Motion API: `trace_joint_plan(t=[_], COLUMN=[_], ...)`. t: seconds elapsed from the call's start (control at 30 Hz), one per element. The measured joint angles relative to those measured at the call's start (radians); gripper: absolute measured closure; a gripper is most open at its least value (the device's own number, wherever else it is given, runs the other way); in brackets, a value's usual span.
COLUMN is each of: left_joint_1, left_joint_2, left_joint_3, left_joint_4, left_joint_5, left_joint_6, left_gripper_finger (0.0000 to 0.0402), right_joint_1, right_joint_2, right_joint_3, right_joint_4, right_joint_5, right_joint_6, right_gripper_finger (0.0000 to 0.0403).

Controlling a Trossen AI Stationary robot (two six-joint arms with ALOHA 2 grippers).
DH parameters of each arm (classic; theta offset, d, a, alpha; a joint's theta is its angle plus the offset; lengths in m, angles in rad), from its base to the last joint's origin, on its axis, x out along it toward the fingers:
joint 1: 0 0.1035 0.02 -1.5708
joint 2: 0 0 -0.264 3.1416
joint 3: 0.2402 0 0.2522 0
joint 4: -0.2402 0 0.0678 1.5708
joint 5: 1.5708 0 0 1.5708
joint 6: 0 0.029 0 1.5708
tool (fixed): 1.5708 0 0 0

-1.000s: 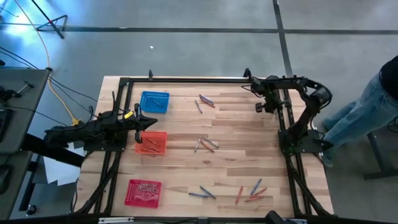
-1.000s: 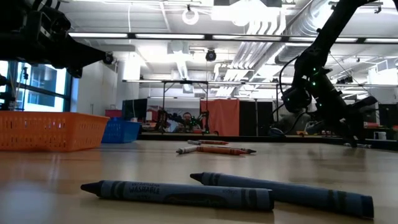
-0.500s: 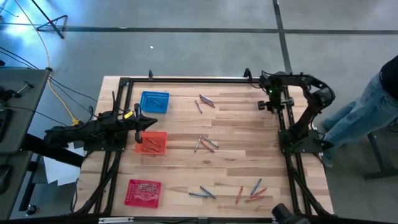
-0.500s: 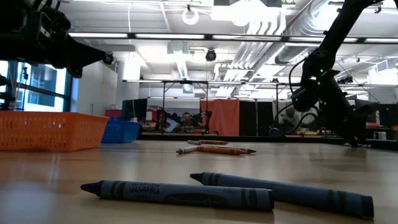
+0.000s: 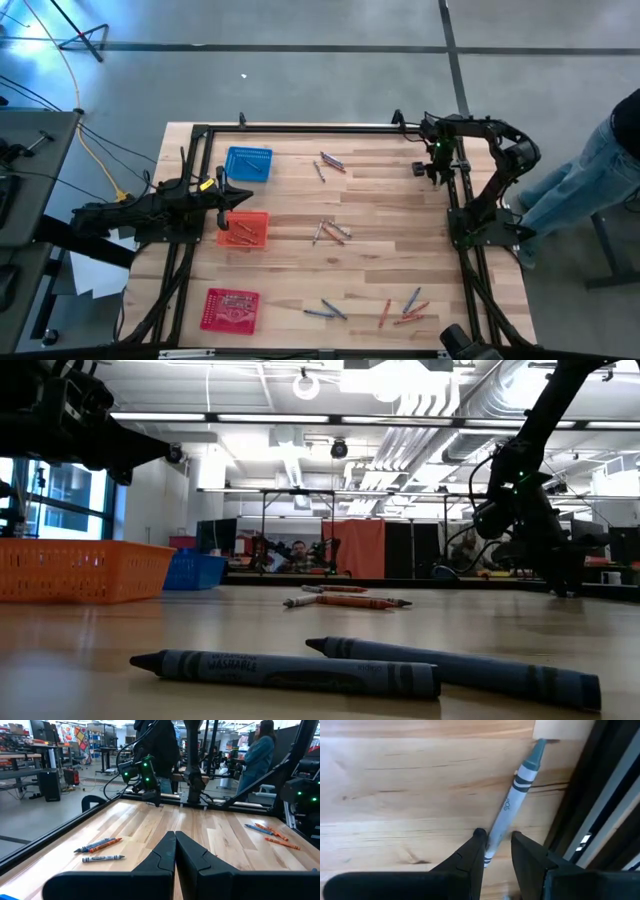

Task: Sort crayons
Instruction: Put the gray crayon into the red bin

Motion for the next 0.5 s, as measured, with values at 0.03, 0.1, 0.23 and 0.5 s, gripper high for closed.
trace_joint_plan(t=[0.03,0.1,0.23,0.5], left_joint_1=[0.000,0.000,0.000,0.000], left_joint_2=[0.000,0.000,0.000,0.000], left_joint_3=[0.000,0.000,0.000,0.000], left_joint_4=[0.000,0.000,0.000,0.000], left_joint_5=[0.000,0.000,0.000,0.000], left_joint_6=[0.000,0.000,0.000,0.000], left_gripper_finger=[0.0401,0.0401,0.0401,0.0401], right_joint_1=[0.000,0.001,0.002,0.001], right_joint_2=[0.000,0.001,0.003,0.002], right_joint_3=[0.001,0.004,0.019,0.020], right_joint_4=[0.001,0.001,-0.006,0.014], right_joint_5=[0.010,0.022,0.028,0.001], right_joint_6=[0.008,0.023,0.029,0.032], right_gripper_finger=[0.0307,0.0307,0.0311,0.0348])
